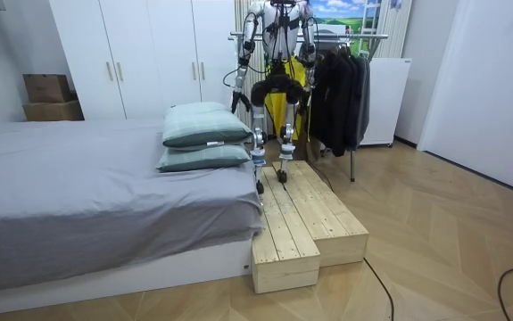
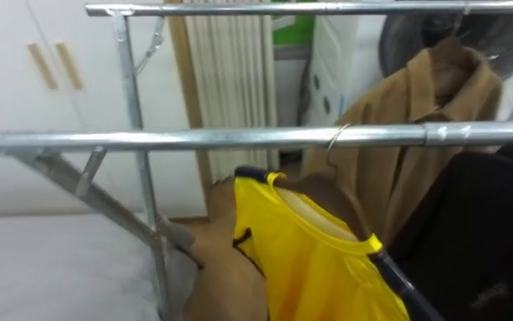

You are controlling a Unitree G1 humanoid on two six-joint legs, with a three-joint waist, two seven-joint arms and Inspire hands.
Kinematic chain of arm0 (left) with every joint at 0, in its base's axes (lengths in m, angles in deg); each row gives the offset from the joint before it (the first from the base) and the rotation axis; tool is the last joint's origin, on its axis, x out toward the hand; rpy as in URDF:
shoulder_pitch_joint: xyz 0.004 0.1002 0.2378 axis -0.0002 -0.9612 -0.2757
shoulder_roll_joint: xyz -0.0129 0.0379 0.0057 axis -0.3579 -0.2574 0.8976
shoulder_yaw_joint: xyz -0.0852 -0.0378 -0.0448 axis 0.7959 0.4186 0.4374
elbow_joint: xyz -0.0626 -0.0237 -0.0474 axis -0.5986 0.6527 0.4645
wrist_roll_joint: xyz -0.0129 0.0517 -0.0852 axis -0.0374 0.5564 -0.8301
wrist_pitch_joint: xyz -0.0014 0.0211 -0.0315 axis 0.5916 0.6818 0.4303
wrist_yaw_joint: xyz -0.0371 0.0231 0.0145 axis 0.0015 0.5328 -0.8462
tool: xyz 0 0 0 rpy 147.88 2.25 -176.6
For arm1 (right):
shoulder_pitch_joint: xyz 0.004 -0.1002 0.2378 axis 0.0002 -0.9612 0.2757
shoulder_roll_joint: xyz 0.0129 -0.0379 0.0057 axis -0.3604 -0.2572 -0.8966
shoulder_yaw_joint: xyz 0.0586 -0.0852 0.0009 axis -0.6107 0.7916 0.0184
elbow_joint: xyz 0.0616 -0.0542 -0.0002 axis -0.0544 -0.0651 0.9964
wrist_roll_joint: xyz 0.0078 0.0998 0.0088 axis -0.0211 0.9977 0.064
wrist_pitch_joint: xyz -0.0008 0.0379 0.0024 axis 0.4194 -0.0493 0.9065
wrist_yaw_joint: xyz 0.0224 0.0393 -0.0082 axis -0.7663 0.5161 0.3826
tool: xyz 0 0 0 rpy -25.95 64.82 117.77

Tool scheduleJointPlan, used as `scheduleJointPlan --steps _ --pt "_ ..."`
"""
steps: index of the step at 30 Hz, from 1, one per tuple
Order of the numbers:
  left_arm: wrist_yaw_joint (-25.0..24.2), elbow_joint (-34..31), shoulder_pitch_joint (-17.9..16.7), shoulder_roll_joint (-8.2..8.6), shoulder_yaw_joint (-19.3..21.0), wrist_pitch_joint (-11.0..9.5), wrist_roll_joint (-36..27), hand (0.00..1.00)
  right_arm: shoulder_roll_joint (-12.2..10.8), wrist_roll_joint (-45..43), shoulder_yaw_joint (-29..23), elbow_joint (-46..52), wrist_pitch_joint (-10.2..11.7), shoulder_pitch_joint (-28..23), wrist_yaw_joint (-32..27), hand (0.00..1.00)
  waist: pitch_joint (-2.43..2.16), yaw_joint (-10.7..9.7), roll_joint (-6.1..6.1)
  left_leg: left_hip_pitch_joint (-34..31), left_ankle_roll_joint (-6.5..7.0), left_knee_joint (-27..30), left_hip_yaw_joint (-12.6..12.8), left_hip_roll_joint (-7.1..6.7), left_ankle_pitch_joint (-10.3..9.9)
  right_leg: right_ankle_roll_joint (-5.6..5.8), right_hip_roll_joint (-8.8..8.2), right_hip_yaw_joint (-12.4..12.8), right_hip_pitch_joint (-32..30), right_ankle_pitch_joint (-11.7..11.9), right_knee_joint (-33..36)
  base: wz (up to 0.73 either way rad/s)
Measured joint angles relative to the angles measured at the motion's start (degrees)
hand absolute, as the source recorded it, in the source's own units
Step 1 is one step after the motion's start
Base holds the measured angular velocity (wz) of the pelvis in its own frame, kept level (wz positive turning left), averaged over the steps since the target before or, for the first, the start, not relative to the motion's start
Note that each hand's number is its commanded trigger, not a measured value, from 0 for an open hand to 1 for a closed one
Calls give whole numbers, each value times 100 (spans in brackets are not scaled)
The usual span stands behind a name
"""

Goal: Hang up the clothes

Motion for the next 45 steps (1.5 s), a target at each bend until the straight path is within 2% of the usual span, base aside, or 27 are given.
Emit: scheduleJointPlan --steps 3,5,6,7,8,9,10,13,15,17,18,19,20,22,23,24,25,26,27,28,29,31,34,36,39,41,45 --pt "32 -100 2 37 1 -9 -19 0 7 -2 9 -18 5 -3 0 0 6 65 47 -263 -17 33 248 25 198 -18 -161 -476 18 -97 -2 105" --pt "21 -173 34 33 32 -22 -182 0 -1 -101 32 -34 21 18 12 0 4 170 19 -480 -30 25 589 90 415 -96 -305 -1036 -7 -140 -39 105" --pt "13 -194 58 26 47 -22 -219 0 -6 -157 33 -56 44 26 22 0 3 172 3 -531 -31 32 630 95 482 -128 -341 -1176 -10 -172 -64 110" --pt "0 -229 82 30 87 -32 -260 0 -7 -297 29 -65 70 25 22 0 -9 229 -68 -630 15 256 1023 150 506 -160 -429 -1448 4 -249 -79 98" --pt "-1 -228 81 7 152 -33 -262 0 -8 -426 43 -74 72 23 9 0 -32 326 -100 -668 173 723 1478 284 403 -139 -474 -1640 52 -311 -79 97" --pt "-6 -224 80 -10 195 -32 -261 0 -13 -432 51 -75 72 23 3 0 -28 364 -113 -654 249 987 1634 327 349 -137 -491 -1763 107 -328 -84 113" --pt "-27 -220 72 -61 193 -32 -256 0 -27 -426 72 -78 73 11 -8 0 -14 344 -140 -594 300 1413 1798 408 239 -117 -524 -2063 219 -351 -86 136" --pt "-55 -219 49 -122 240 -30 -255 0 -17 -413 97 -37 79 -15 -22 0 -10 297 -193 -442 317 1824 1844 493 -46 -51 -527 -2751 302 -440 -58 143" --pt "-92 -225 20 -140 245 -28 -243 0 25 -436 110 23 82 1 -29 0 -10 299 -216 -284 299 1637 1886 466 -225 20 -547 -3136 248 -480 19 118" --pt "-88 -224 -30 -177 233 -16 -117 0 50 -365 150 38 127 102 -48 0 -54 277 -270 -12 356 913 2355 363 -477 40 -622 -3502 81 -480 185 91" --pt "-89 -225 -24 -202 222 -17 -66 0 65 -319 172 37 131 132 -53 0 -64 253 -253 -11 349 761 2479 383 -603 57 -626 -3502 19 -460 275 92" --pt "-75 -226 -13 -287 262 -20 -63 0 48 -245 221 -6 113 177 -66 0 -59 261 -373 -70 118 644 2435 441 -693 79 -729 -3442 -91 -431 471 94" --pt "-46 -226 -10 -335 292 -25 -88 0 79 -146 248 -53 108 144 -66 0 -73 285 -326 -123 149 605 2279 481 -672 218 -747 -3184 -71 -256 512 111" --pt "25 -203 13 -492 88 -28 -7 0 96 -93 216 -153 107 88 -96 0 -116 28 -447 -93 192 536 2167 483 -508 147 -898 -2688 39 -232 608 176" --pt "32 -209 38 -541 62 -31 -12 0 141 -45 158 -260 105 83 -149 0 -115 -36 -486 -92 170 529 2170 460 -410 174 -963 -2307 40 -240 676 179" --pt "42 -211 63 -541 68 -42 -23 0 178 -9 132 -297 99 76 -185 0 -116 -26 -542 -116 167 524 2146 410 -405 225 -975 -2151 44 -252 646 137" --pt "79 -210 84 -425 70 -118 -32 0 267 37 129 -310 99 75 -256 0 -106 34 -474 -177 187 515 2010 350 -392 369 -970 -2131 137 -221 477 96" --pt "82 -189 76 -282 69 -181 -29 0 325 32 132 -319 106 73 -334 0 -98 106 -296 -239 253 491 1797 320 -347 582 -932 -2089 235 -111 357 90" --pt "74 -186 78 -230 74 -208 -29 0 315 25 130 -319 108 65 -361 0 -89 81 -257 -268 287 489 1656 281 -279 610 -886 -1874 259 -70 351 111" --pt "94 -182 82 -201 75 -265 -32 0 251 15 130 -311 109 -22 -403 0 -88 -17 -262 -310 341 487 1439 206 -135 607 -850 -1475 313 -73 352 138" --pt "94 -168 80 -205 76 -312 -105 0 197 39 119 -305 108 -129 -444 0 -91 -50 -285 -329 381 480 1227 112 -60 737 -848 -1345 409 -153 327 129" --pt "82 -156 36 -202 84 -420 -254 0 168 64 123 -300 106 -153 -531 0 -81 16 -323 -350 438 453 991 -12 -32 816 -821 -1274 498 -150 223 75" --pt "45 -56 30 -206 194 -516 -331 0 149 64 128 -229 106 -150 -587 0 -64 95 -382 -373 494 369 716 -161 32 813 -763 -1217 634 -109 6 52" --pt "21 39 15 -217 247 -519 -393 0 149 56 127 -227 106 -135 -612 0 -84 159 -393 -330 562 319 644 -219 59 674 -683 -1079 738 -21 -113 31" --pt "4 180 -86 -219 321 -526 -482 0 144 59 121 -135 114 -137 -617 0 -84 180 -424 -329 620 323 509 -299 33 647 -619 -757 856 -3 -286 31" --pt "-45 178 -179 -222 309 -524 -473 0 103 -16 73 -8 114 -237 -683 0 -74 131 -442 -327 664 311 286 -367 8 670 -573 -109 897 -7 -304 55" --pt "-37 177 -172 -213 296 -525 -473 0 41 -188 111 -10 159 -233 -855 0 -54 195 -478 -335 667 273 52 -431 8 689 -497 398 926 2 -326 37"
